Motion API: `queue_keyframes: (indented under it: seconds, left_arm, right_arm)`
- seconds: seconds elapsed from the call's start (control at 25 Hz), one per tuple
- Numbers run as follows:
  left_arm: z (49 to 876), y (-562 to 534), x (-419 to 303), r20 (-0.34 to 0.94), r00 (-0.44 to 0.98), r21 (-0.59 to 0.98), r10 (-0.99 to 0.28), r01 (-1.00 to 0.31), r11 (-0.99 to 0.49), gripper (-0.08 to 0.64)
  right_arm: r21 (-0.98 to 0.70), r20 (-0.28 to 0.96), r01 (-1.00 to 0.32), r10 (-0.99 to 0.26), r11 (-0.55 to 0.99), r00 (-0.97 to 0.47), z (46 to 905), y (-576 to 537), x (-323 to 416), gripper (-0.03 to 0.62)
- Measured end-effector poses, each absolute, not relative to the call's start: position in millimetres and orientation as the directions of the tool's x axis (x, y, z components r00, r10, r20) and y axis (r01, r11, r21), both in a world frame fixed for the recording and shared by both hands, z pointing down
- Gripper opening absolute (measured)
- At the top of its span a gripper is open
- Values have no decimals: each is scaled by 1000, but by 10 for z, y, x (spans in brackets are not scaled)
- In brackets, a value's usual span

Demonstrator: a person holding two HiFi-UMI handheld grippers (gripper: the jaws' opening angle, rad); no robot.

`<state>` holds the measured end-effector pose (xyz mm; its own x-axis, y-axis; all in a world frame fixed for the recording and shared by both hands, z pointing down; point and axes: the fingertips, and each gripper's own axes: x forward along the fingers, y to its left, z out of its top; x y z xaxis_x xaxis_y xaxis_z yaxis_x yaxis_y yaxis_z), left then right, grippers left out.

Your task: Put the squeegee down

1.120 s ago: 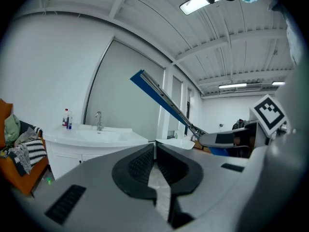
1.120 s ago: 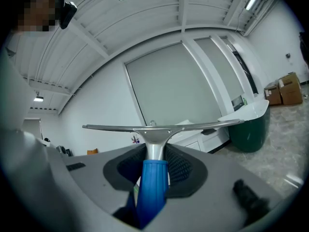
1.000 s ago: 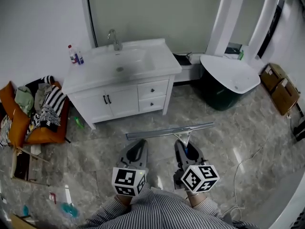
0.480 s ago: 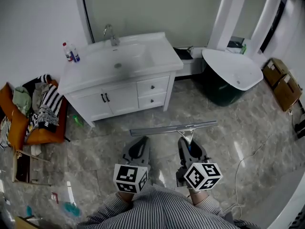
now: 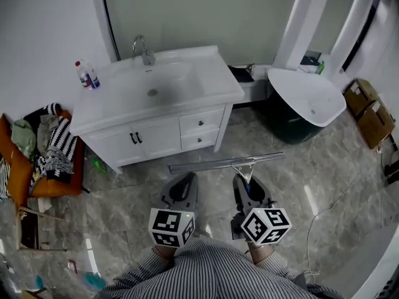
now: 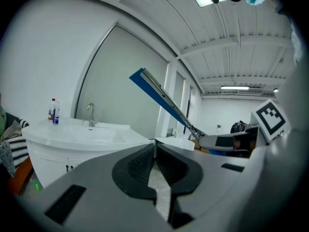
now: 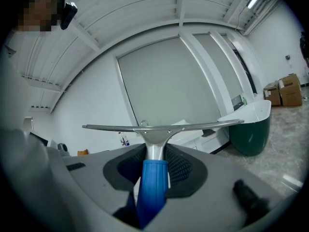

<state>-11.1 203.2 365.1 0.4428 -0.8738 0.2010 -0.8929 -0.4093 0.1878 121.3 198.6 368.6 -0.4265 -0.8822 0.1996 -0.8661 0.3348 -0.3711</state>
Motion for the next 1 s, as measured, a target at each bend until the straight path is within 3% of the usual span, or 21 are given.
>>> queue_keyframes:
  seconds: [0.56, 1.0]
  left_arm:
    - [3505, 556, -533, 158, 490, 196, -857, -866, -459, 28]
    - [3683, 103, -693, 188, 510, 213, -839, -855, -472, 28]
  right_arm:
    - [-356, 155, -884, -914, 303, -376, 3516, 580, 858, 120]
    - [-369, 177, -891, -921, 265, -347, 3665, 103, 718, 120]
